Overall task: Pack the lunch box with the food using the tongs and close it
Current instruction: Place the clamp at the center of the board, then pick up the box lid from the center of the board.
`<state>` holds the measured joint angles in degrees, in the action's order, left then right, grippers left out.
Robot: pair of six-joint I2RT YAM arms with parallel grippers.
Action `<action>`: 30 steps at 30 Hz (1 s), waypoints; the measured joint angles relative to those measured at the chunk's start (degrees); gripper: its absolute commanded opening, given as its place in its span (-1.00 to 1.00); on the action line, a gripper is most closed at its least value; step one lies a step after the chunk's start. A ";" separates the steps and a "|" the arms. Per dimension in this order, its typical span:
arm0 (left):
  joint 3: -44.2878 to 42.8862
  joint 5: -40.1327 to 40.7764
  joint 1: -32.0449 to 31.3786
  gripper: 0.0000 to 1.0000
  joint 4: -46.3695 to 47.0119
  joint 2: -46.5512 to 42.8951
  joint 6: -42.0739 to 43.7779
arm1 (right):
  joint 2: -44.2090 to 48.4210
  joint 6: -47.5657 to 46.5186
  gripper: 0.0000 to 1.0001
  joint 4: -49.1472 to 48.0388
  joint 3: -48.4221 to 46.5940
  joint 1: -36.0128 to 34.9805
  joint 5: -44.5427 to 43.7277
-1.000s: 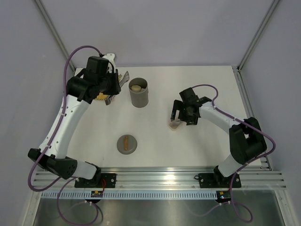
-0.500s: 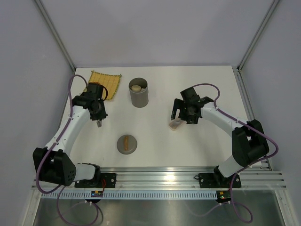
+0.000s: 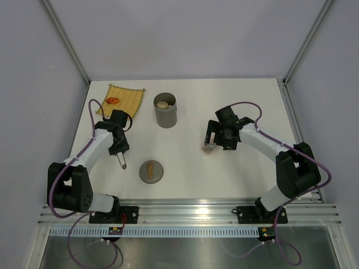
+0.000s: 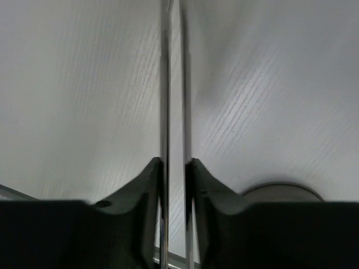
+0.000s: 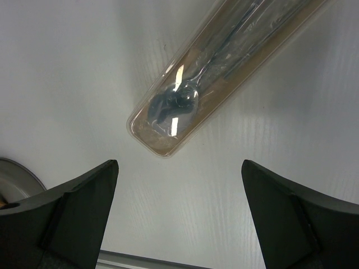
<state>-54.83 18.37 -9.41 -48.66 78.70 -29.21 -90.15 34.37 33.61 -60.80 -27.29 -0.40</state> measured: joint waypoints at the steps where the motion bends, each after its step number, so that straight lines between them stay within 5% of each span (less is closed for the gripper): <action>1: 0.35 -0.09 0.04 0.07 0.07 0.33 -0.11 | 0.02 0.00 0.99 0.02 0.15 0.00 0.00; 4: 0.57 -0.24 0.04 0.66 0.79 0.81 -0.79 | 0.31 0.00 0.99 0.00 0.63 0.00 0.00; 10: 0.57 -0.50 0.42 0.96 2.62 1.66 -2.49 | 0.98 -0.04 0.99 0.00 0.96 0.00 0.00; 18: 0.28 -1.53 -2.71 0.90 4.42 -6.95 -2.62 | 3.37 -0.26 0.99 0.02 1.90 0.00 -0.59; 30: -2.62 -3.56 -25.59 0.38 0.81 -11.28 -4.59 | 2.99 0.00 0.99 0.04 1.90 0.00 -1.44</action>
<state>-57.45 14.81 -35.00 -47.86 67.42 -33.80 -87.15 34.37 33.65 -58.89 -27.29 -1.85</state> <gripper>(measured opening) 0.705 0.993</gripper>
